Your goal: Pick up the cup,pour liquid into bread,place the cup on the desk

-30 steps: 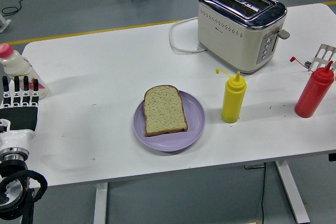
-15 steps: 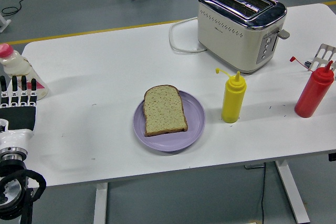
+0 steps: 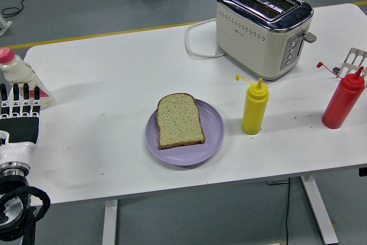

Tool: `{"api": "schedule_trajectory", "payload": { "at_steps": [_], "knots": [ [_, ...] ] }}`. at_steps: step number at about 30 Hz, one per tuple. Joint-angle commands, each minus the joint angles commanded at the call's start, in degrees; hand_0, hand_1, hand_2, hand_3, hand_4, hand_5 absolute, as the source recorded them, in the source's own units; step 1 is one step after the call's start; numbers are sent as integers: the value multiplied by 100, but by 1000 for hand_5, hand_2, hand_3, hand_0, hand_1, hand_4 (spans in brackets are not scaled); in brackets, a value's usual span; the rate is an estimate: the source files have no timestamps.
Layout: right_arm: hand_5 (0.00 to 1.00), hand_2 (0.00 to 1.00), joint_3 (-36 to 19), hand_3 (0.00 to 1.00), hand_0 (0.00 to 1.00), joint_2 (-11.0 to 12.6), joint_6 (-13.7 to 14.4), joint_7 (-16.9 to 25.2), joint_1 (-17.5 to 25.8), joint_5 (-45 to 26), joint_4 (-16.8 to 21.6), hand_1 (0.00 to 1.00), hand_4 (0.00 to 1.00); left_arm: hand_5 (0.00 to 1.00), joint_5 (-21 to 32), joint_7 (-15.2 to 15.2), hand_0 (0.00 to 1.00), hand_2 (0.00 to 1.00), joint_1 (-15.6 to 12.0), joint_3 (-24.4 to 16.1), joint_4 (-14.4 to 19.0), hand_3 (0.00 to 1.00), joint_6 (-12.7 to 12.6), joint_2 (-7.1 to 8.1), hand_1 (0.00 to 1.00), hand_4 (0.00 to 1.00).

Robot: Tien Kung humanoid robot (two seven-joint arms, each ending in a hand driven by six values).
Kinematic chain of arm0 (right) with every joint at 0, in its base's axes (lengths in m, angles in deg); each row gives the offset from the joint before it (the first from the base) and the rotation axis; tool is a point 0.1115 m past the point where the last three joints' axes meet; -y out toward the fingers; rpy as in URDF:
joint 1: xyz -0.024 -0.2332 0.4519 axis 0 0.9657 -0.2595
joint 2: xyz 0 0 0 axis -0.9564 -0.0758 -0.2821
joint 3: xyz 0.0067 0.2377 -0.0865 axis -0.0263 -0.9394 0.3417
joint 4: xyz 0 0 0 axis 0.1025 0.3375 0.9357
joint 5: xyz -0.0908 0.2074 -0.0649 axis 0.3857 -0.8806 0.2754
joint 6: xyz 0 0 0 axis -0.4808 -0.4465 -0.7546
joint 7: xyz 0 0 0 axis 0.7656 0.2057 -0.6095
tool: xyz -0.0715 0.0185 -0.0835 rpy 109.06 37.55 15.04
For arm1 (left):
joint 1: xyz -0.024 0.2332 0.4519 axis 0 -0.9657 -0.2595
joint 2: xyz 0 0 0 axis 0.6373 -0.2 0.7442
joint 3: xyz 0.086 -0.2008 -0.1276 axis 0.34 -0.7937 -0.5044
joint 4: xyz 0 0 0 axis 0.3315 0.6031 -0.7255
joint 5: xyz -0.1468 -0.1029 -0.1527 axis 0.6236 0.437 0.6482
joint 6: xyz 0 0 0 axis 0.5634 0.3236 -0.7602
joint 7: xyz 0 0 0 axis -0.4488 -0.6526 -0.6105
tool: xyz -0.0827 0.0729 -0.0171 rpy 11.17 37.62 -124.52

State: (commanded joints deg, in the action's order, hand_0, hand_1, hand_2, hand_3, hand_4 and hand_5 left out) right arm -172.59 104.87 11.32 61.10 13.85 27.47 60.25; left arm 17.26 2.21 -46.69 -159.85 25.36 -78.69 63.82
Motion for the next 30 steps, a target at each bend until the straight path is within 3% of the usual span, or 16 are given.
{"api": "schedule_trajectory", "payload": {
  "at_steps": [10, 18, 30],
  "knots": [
    [530, 712, -102, 727, 793, -101, -475, -256, -217, 169, -683, 725, 535, 998, 2, 10, 856, 930, -33, 20, 4, 829, 11, 0, 865, 672],
    [532, 712, -108, 726, 792, -188, -530, -278, -211, 185, -925, 724, 530, 998, 3, 11, 856, 931, -57, 27, 20, 830, 16, 0, 865, 672],
    [558, 710, -128, 721, 790, -233, -560, -313, -234, 164, -976, 722, 508, 998, 4, 12, 856, 933, -34, -1, 34, 831, 17, 0, 866, 673]
  ]
}}
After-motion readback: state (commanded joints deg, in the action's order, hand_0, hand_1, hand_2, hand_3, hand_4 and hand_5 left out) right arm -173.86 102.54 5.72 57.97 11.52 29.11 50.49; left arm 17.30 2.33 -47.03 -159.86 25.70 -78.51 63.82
